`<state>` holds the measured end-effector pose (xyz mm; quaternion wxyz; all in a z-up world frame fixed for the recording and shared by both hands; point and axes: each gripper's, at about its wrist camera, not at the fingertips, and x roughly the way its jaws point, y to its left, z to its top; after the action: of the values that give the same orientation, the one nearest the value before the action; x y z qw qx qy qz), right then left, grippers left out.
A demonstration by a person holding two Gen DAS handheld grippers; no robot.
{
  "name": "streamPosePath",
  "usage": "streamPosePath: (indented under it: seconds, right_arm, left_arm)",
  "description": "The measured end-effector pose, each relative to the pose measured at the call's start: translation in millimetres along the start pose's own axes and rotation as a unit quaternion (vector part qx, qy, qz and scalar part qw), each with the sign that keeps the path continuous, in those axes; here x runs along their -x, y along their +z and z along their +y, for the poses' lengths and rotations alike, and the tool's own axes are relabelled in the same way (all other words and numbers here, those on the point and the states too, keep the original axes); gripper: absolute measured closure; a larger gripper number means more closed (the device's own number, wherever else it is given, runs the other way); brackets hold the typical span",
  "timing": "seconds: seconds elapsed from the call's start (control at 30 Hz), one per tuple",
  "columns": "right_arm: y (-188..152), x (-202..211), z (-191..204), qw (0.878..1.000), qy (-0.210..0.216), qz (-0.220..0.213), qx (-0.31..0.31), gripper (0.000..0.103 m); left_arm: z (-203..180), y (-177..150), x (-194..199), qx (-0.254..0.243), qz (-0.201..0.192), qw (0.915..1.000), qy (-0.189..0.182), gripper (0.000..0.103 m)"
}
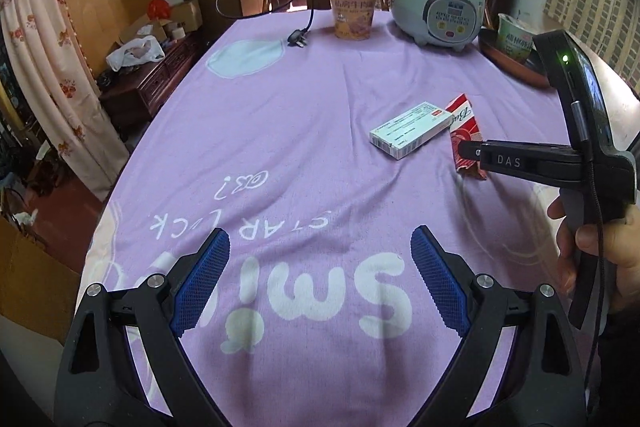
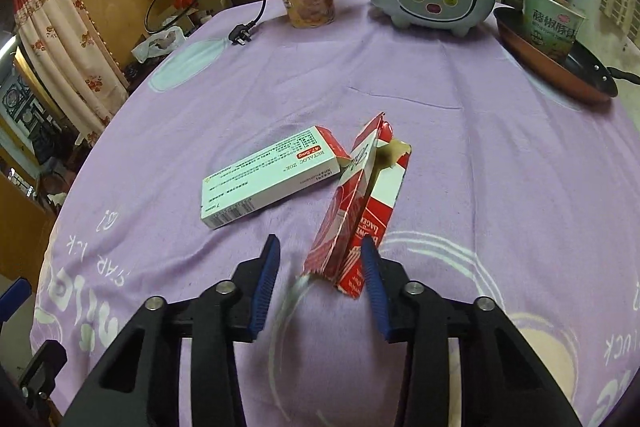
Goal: Collect trash
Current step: 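Grasp the red Budweiser carton with the right tool while the left tool grasps the medicine box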
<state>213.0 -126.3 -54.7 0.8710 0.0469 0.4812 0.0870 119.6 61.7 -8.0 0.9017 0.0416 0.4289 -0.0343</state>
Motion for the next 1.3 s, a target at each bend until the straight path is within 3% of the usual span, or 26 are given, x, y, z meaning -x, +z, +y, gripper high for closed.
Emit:
streamPosePath:
  seconds: [0.17,0.3,0.53,0.77,0.9,1.1,1.3]
  right_arm:
    - [5,-16,-4,1.0,-0.003,0.013,-0.002,0.086]
    - [2,-12,-15,0.999,0.023,0.009,-0.021,0.101]
    - [-21,37,-48,0.995,0.078,-0.031,-0.057,0.101]
    - [-34,44,-78,0.985,0.136,-0.032,-0.103,0.1]
    - [-33,47,-80,0.979,0.167,-0.03,-0.112,0.1]
    - [-35,43,-79,0.975,0.184,-0.016,-0.119,0.1]
    - [-34,44,-78,0.975,0.185,-0.019,-0.12,0.1]
  left_arm:
    - [-5,2,-16,-0.005,0.017,0.9998,0.004,0.014]
    - [-12,6,-26,-0.013,0.024,0.9996,0.005,0.014]
    - [-36,33,-52,-0.038,0.017,0.9991,0.013,0.014]
    - [-70,59,-95,-0.076,0.03,0.9966,0.013,0.014]
    - [-82,73,-123,-0.101,0.043,0.994,-0.005,0.014]
    - [-86,81,-158,-0.11,0.066,0.9915,-0.019,0.015]
    - [-78,85,-165,-0.087,0.068,0.9923,-0.055,0.019]
